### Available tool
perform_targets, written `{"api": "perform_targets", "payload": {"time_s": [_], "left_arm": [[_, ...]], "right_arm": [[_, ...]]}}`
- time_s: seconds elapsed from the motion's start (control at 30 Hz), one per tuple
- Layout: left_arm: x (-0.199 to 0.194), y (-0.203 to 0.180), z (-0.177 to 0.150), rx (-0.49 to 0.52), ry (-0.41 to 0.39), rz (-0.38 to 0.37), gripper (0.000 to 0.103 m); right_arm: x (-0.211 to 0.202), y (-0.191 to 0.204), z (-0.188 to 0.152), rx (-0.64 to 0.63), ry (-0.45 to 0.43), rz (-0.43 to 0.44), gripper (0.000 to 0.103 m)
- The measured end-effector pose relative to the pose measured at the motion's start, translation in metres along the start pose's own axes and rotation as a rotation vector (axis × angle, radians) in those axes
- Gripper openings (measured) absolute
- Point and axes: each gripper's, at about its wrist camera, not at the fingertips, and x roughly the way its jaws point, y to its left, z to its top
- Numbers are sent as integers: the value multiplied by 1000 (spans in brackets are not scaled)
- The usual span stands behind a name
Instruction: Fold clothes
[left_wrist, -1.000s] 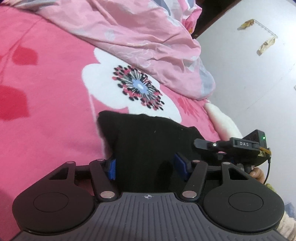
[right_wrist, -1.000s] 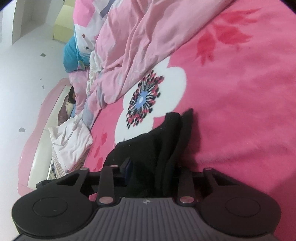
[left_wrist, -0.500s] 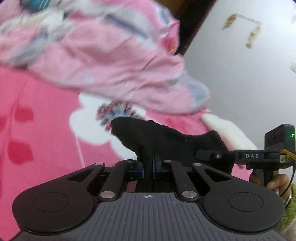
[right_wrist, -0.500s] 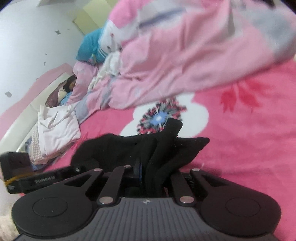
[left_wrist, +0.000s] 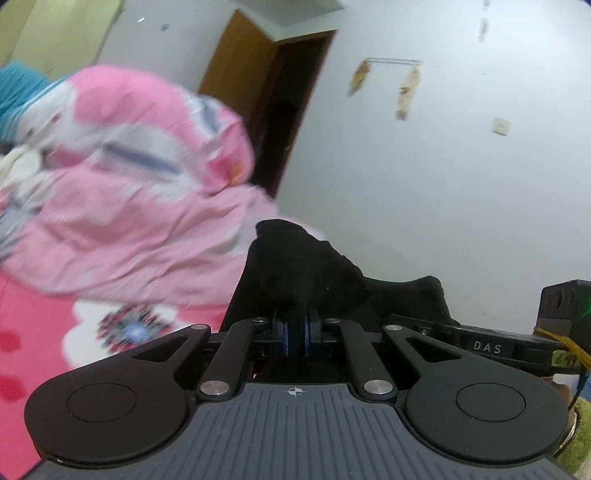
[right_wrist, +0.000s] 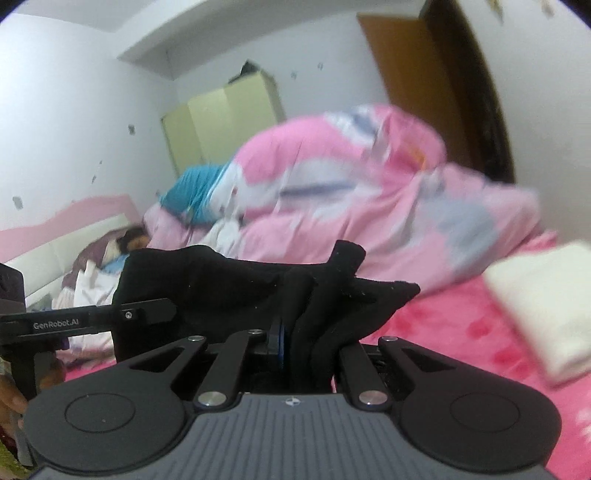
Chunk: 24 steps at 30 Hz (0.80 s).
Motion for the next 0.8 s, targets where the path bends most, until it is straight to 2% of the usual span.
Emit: {"api": "perform_targets", "payload": {"time_s": [0.17, 0.37, 0.57, 0.8], "left_arm": [[33, -55, 25, 76, -32, -58, 5], [93, -114, 34, 159, -45, -100, 5], [163, -142, 31, 183, -16, -146, 5], [222, -149, 26, 196, -13, -175, 5]], "right_arm": [[-47, -29, 45, -66, -110, -121, 7], [-71, -82, 90, -128, -165, -289, 7], [-62, -136, 113, -168, -188, -396, 7], [-30, -198, 121, -161, -220, -436, 7]]}}
